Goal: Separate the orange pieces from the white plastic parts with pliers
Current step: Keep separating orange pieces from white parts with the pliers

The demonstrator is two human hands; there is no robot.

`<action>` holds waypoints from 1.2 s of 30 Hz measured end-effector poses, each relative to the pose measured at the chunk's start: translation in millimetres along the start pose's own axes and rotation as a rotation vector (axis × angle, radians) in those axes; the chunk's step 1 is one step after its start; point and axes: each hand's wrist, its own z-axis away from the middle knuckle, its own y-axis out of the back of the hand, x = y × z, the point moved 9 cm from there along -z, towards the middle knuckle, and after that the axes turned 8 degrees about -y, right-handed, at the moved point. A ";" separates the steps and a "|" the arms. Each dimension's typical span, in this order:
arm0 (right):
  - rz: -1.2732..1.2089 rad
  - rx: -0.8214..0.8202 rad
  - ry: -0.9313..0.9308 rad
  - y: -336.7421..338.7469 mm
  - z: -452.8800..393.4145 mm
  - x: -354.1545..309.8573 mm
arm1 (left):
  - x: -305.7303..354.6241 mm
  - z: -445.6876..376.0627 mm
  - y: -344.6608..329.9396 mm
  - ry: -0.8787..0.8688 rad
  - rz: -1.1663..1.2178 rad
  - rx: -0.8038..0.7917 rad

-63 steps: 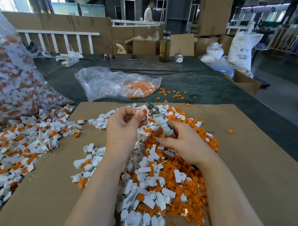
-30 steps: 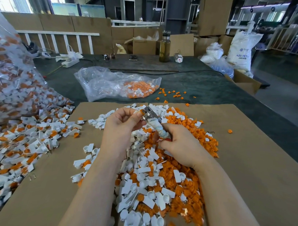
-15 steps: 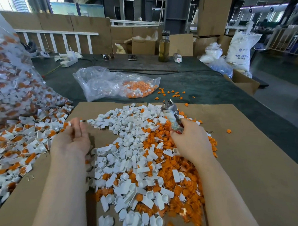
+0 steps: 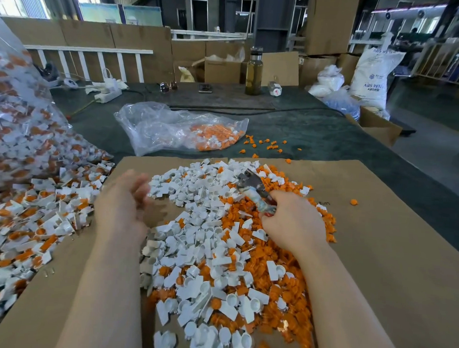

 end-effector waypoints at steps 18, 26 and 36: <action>0.099 -0.027 -0.018 -13.9 -1.8 -2.9 | -24.1 47.6 -81.9 -0.554 -1.552 -0.623; 0.094 0.000 0.007 -13.6 4.4 -12.5 | -17.2 50.4 -83.8 -0.671 -1.703 -0.509; -0.083 0.131 -0.066 6.8 1.1 -5.0 | -17.6 52.2 -83.9 -0.404 -0.866 -0.578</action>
